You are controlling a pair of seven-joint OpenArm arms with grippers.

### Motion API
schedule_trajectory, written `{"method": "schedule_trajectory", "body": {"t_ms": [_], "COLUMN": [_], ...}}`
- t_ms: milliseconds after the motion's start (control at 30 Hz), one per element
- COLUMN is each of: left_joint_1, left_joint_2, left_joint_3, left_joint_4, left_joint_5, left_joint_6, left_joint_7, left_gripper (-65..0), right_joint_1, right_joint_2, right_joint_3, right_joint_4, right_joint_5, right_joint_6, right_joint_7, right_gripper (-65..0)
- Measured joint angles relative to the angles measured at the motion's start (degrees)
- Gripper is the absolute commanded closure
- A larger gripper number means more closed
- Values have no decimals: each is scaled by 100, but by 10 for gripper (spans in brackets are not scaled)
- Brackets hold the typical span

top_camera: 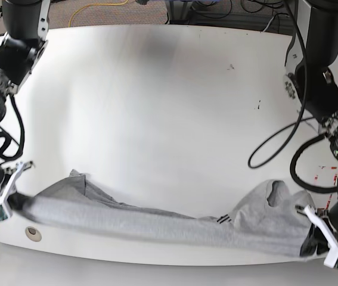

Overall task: Fold the T-shirt properly
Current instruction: 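Lay the held shirt edge down flat with both grippers, spreading it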

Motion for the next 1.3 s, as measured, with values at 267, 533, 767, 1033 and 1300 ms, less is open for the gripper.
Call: {"method": "schedule_trajectory", "body": {"t_ms": [267, 533, 767, 1033, 1300], "left_joint_1": [1716, 3053, 3748, 4662, 5862], "left_joint_2": [-350, -748, -975, -1123, -1165], "left_joint_3": [-11, -4, -94, -258, -649], "left_joint_4": [341, 339, 345, 354, 385], "left_joint_5": [-400, -466, -527, -520, -619], "left_joint_6": [2, -7, -7, -4, -4], "left_joint_7": [79, 81, -11, -15, -57], "left_gripper": [0, 0, 0, 0, 0], "right_joint_1": [-1558, -2592, -3364, -4046, -4524], "right_joint_2": [-487, -748, -796, -1067, -1185], "right_joint_3": [509, 914, 966, 966, 970], "right_joint_4": [175, 179, 195, 199, 199], "right_joint_5": [79, 72, 92, 87, 72], "right_joint_6": [2, 2, -2, 0, -2], "right_joint_7": [55, 94, 278, 367, 341], "right_gripper": [0, 0, 0, 0, 0]}}
